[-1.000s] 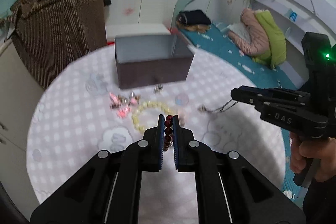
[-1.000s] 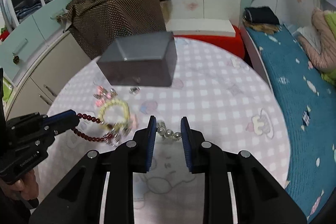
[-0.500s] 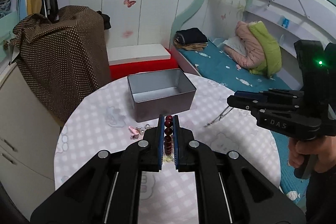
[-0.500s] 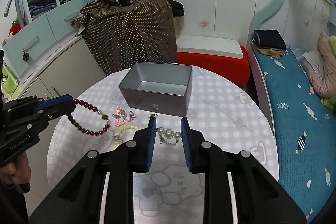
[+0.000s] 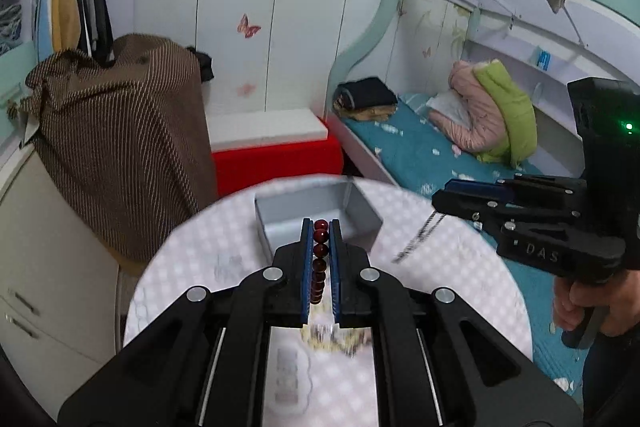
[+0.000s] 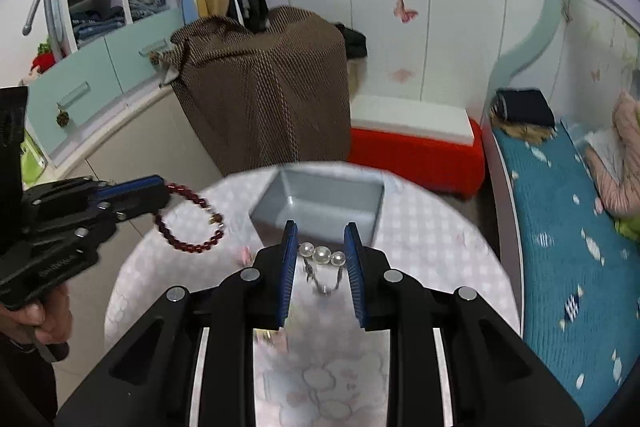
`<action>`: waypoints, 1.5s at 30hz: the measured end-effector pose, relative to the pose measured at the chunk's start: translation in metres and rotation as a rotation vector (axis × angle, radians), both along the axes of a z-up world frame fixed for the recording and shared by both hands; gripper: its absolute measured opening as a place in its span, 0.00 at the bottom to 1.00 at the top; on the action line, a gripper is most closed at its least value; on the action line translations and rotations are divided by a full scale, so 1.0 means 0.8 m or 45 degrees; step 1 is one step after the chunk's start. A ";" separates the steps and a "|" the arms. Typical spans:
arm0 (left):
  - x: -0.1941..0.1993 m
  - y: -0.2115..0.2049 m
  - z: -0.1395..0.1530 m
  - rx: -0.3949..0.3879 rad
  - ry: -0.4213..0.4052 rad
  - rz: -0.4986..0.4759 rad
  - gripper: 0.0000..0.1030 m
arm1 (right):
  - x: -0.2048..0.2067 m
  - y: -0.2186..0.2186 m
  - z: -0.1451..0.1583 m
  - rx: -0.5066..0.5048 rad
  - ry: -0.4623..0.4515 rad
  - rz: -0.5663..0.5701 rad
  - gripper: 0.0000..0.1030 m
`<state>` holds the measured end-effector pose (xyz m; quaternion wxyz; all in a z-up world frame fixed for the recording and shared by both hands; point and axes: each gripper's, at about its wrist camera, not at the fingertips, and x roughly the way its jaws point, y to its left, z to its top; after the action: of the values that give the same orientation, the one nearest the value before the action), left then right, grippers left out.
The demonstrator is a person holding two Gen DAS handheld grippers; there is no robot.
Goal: Organize jewelry
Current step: 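Carry both held pieces over the grey box and open both tools to drop them, then withdraw both tools from the box back toward the remaining jewelry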
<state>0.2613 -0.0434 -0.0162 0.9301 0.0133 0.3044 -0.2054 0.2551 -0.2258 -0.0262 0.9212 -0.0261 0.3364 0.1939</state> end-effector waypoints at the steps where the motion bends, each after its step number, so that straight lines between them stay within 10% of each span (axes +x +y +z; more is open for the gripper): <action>1: 0.010 -0.002 0.009 -0.009 -0.012 0.003 0.07 | 0.006 0.002 0.008 0.006 -0.011 0.009 0.21; 8: 0.080 -0.013 0.036 -0.022 0.022 -0.002 0.07 | 0.057 0.019 0.034 0.014 -0.020 0.035 0.21; 28: 0.181 -0.028 -0.046 0.020 0.271 0.083 0.09 | 0.149 0.016 -0.022 0.044 0.215 -0.056 0.25; 30: 0.180 -0.027 -0.044 0.024 0.263 0.090 0.30 | 0.152 0.016 -0.021 0.041 0.221 -0.058 0.49; 35: 0.171 -0.010 -0.031 -0.007 0.218 0.160 0.78 | 0.151 0.009 -0.015 0.044 0.194 -0.095 0.60; 39: 0.150 -0.001 -0.015 -0.007 0.152 0.204 0.90 | 0.144 -0.003 -0.009 0.062 0.155 -0.161 0.94; 45: 0.112 0.015 0.007 0.035 0.050 0.293 0.93 | 0.118 -0.018 0.010 0.121 0.095 -0.236 0.93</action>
<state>0.3507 -0.0315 -0.0104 0.9411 -0.0131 0.3247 -0.0935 0.3497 -0.2400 -0.0182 0.9222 0.0561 0.3619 0.1243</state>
